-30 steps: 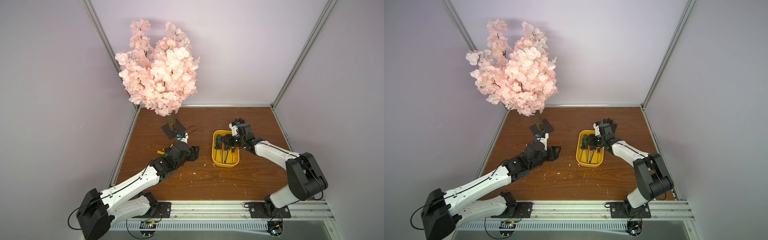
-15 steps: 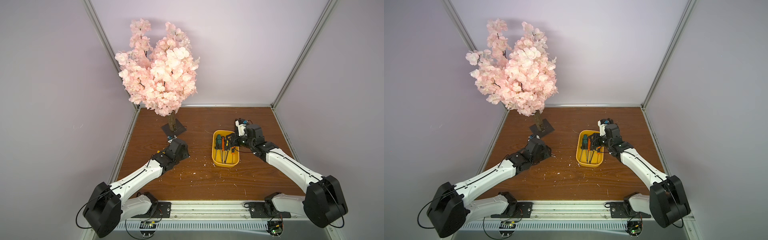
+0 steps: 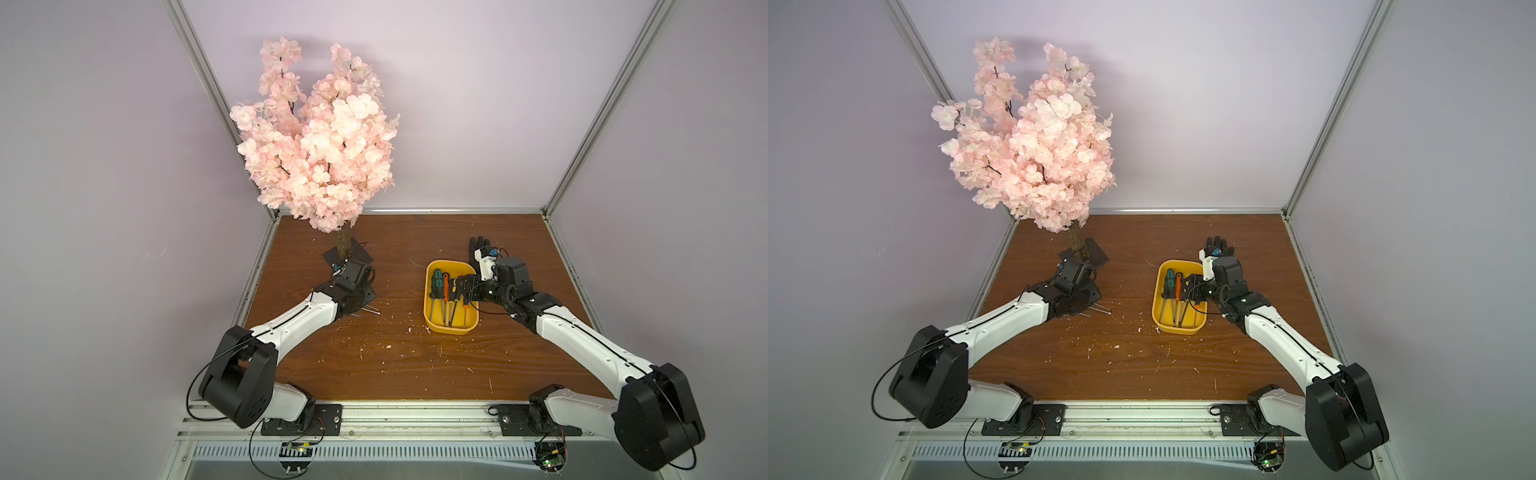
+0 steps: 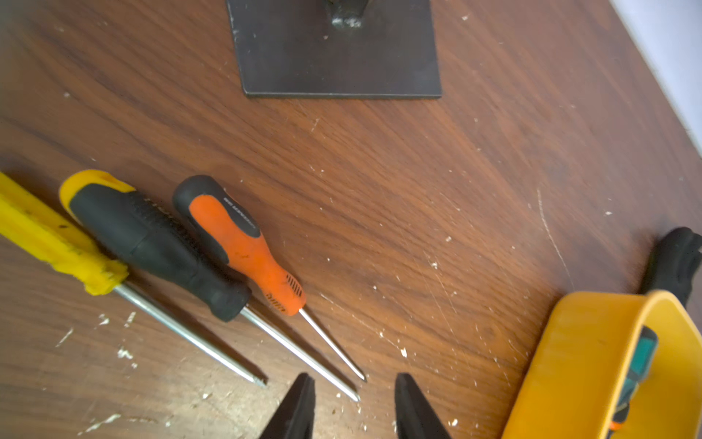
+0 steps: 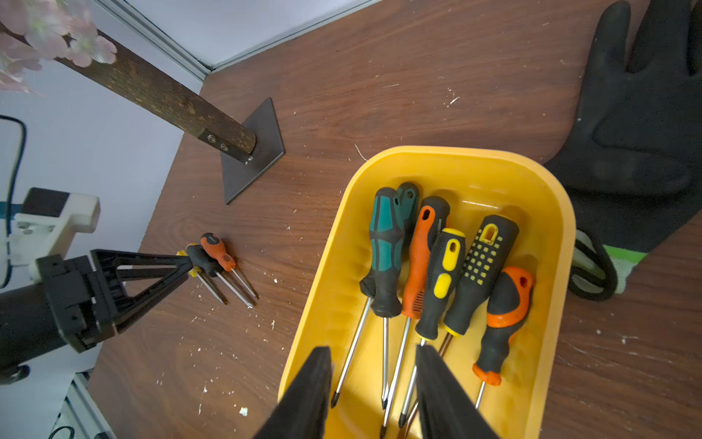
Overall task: Put the screwdriver on the desktop into the storage box
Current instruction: Pick up the screwdriver from the center of the board.
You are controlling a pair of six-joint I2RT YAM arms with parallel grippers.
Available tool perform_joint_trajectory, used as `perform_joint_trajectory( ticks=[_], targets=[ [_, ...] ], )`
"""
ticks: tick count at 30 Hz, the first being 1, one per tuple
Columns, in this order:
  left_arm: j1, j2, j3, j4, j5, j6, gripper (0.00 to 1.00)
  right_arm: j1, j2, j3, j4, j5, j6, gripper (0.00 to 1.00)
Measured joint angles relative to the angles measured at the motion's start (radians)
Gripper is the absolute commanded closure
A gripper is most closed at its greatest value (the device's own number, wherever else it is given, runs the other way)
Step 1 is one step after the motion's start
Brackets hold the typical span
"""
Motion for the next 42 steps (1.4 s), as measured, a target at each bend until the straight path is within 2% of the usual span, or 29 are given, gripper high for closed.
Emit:
perform_joint_trajectory(
  ticks=[10, 42],
  targets=[
    [0.021, 0.134, 0.044, -0.038, 0.039, -0.006, 0.62, -0.008, -0.036, -0.027, -0.002, 0.027, 0.002, 0.53],
    [0.028, 0.269, 0.109, -0.036, 0.042, 0.000, 0.65, -0.041, -0.054, -0.027, -0.003, 0.043, 0.001, 0.50]
  ],
)
